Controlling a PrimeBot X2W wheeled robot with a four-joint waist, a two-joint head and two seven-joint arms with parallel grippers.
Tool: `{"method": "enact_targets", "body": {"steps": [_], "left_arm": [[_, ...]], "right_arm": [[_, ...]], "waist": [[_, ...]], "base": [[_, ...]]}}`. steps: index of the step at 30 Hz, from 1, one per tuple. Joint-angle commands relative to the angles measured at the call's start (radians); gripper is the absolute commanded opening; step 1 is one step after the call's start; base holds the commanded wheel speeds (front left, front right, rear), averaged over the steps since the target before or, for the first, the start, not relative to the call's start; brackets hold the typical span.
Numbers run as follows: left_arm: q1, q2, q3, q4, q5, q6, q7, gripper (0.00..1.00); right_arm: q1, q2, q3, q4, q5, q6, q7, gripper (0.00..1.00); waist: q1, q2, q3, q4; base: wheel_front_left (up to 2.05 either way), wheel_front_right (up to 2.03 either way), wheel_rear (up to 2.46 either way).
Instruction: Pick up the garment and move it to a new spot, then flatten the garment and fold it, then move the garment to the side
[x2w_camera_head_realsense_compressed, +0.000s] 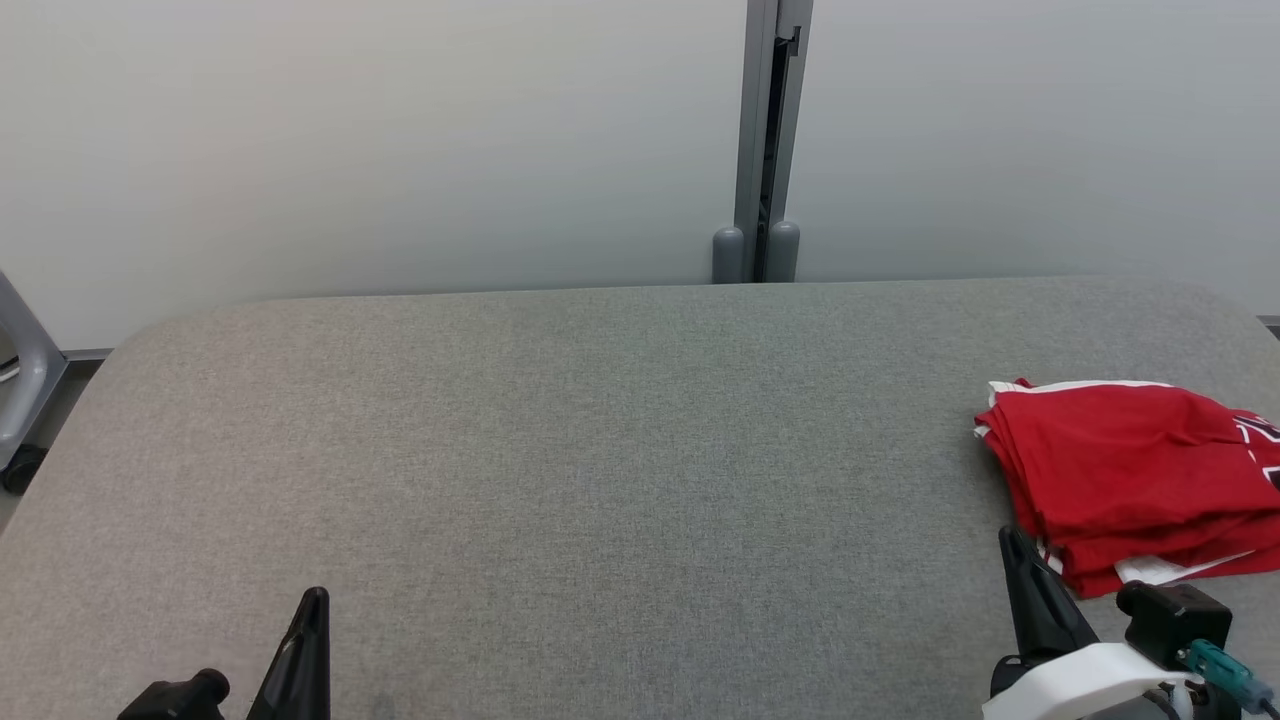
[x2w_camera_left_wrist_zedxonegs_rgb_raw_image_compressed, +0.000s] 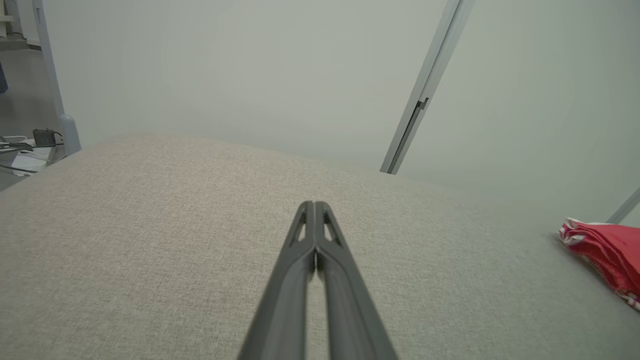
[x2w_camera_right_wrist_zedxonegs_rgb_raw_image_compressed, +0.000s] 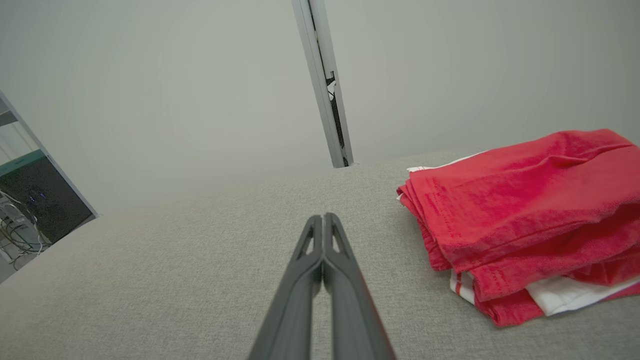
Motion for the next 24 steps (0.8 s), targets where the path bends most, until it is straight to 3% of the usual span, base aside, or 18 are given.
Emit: {"method": "enact_targets", "body": {"steps": [1, 24], "left_arm": [[-0.034, 0.005, 0.011, -0.015, -0.054, 0.0, 0.012, 0.0], [-0.088, -0.003, 0.033, -0.022, -0.419, -0.002, 0.109, 0.0]], "right_arm": [[-0.028, -0.004, -0.012, -0.02, 0.054, 0.0, 0.014, 0.0], [-0.038, -0.001, -0.065, -0.057, 0.424, 0.0, 0.111, 0.0]], "waist": [[0.0, 0.0, 0.001, 0.0], [0.0, 0.0, 0.015, -0.005]], "base": [[0.0, 0.0, 0.0], [0.0, 0.0, 0.0]]}}
